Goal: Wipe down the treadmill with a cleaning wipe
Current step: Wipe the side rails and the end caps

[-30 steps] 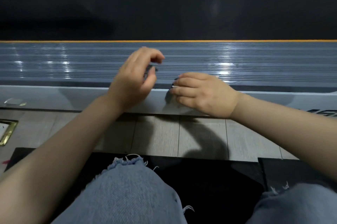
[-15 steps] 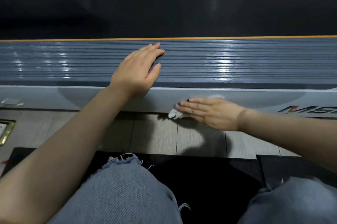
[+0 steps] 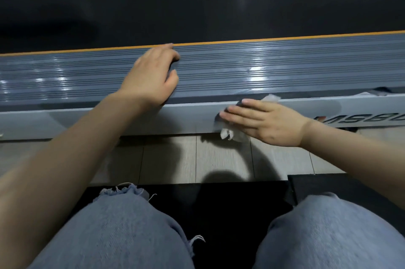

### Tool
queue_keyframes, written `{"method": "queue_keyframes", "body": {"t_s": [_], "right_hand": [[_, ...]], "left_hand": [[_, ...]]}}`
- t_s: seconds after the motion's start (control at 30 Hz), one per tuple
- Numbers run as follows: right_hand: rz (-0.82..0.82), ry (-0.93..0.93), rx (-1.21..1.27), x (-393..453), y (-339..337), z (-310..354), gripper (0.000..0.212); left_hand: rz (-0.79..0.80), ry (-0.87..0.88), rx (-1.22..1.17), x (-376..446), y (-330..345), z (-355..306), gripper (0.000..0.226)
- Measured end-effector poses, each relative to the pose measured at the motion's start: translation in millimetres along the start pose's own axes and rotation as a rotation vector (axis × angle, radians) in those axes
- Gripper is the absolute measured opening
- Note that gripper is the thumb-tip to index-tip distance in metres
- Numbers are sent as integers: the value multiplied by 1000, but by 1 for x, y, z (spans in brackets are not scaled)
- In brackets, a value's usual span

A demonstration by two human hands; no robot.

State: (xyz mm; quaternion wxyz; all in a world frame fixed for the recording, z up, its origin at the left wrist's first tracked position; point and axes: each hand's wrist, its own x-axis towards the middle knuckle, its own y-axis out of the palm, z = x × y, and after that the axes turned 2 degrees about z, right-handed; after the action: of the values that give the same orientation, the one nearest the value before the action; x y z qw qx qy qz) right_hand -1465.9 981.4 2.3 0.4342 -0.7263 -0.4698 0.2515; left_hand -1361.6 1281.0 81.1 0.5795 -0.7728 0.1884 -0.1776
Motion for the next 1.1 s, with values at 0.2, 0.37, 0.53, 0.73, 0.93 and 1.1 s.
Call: {"method": "queue_keyframes", "body": {"t_s": [0.2, 0.37, 0.53, 0.73, 0.93, 1.1], "right_hand": [[-167, 193, 25, -13, -18, -4, 24], [40, 250, 100, -40, 28, 36, 26], [-11, 528, 249, -46, 26, 46, 28], [-225, 866, 440, -46, 14, 53, 19], [73, 1110, 753, -95, 42, 70, 27], [-570, 1171, 641, -79, 4, 44, 19]], "left_hand": [[70, 275, 63, 52, 18, -69, 37], [87, 378, 14, 87, 28, -134, 41], [142, 431, -35, 110, 41, -184, 40], [178, 464, -119, 126, 56, -210, 39], [86, 486, -162, 123, 79, -208, 36], [83, 496, -115, 124, 78, -211, 44]]}}
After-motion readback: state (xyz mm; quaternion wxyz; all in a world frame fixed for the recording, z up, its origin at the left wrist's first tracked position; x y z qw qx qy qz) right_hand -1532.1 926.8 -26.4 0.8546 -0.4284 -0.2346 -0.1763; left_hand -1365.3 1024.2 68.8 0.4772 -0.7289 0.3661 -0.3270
